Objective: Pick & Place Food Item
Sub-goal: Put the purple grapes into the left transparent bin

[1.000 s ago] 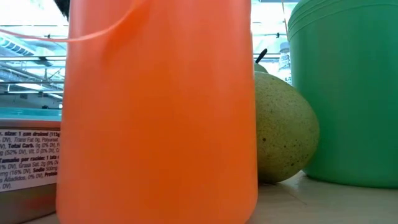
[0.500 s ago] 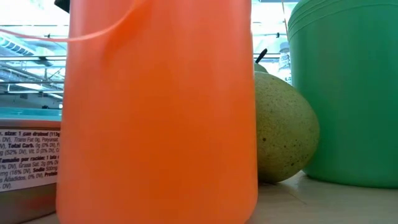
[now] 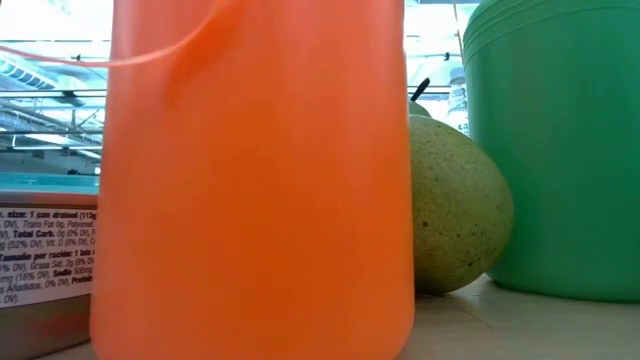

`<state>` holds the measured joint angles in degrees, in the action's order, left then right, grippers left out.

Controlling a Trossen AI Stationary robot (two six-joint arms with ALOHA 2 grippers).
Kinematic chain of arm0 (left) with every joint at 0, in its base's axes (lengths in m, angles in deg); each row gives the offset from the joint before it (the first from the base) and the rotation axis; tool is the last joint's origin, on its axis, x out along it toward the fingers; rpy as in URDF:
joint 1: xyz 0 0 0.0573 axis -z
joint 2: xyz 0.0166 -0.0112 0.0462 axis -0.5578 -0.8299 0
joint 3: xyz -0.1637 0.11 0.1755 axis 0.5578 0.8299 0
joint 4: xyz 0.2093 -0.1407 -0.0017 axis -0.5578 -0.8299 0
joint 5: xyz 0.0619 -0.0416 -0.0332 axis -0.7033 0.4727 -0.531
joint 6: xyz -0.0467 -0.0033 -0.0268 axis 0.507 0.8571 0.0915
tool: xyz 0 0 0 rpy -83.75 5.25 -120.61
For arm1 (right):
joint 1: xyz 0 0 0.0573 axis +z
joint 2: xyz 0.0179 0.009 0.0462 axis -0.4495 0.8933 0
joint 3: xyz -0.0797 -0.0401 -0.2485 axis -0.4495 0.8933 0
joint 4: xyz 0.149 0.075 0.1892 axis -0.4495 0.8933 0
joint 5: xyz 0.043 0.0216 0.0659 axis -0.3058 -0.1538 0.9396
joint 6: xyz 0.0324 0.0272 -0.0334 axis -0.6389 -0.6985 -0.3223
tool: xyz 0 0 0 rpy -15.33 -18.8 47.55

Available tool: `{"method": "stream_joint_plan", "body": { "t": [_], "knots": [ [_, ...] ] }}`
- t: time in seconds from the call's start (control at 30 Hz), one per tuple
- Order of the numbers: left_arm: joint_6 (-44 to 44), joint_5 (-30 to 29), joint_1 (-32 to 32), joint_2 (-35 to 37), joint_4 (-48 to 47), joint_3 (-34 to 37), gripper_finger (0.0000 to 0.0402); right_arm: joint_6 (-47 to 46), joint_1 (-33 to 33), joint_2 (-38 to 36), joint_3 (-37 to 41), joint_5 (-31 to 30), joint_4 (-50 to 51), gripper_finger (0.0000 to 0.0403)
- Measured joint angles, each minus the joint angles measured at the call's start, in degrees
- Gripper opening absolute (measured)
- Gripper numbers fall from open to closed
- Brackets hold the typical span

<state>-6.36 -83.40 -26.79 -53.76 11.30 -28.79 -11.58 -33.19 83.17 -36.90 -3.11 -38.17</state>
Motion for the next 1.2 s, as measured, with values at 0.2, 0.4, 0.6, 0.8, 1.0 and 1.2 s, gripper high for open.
{"method": "stream_joint_plan", "body": {
  "t": [0.2, 0.4, 0.6, 0.8, 1.0, 1.2],
  "knots": [
    [0.0, 0.2, 0.0, 0.5, -0.3, 0.0, 0.0174, 0.0, 0.0, 0.0, 0.0, 0.0, 0.0, 0.0004],
    [-0.9, 0.2, 0.0, 0.5, -0.3, 0.0, 0.0063, 0.0, 0.0, 0.0, 0.0, 0.0, 0.0, 0.0004],
    [-1.5, 0.6, 0.6, 0.7, -0.8, -3.1, 0.005, 0.0, 0.0, 0.0, 0.0, 0.0, 0.0, 0.0004],
    [-4.2, -2.8, 1.9, 0.7, -6.0, -10.1, 0.0049, 0.0, 0.0, 0.0, 0.0, 0.0, 0.0, 0.0004],
    [-5.0, -6.5, 2.8, 0.7, -13.0, -16.9, 0.0049, 0.0, 0.0, 0.0, 0.0, 0.0, 0.0, 0.0004],
    [-5.1, -9.7, 2.8, 0.7, -18.5, -21.3, 0.0049, 0.0, 0.0, 0.0, 0.0, 0.0, 0.0, 0.0004]
  ]
}}
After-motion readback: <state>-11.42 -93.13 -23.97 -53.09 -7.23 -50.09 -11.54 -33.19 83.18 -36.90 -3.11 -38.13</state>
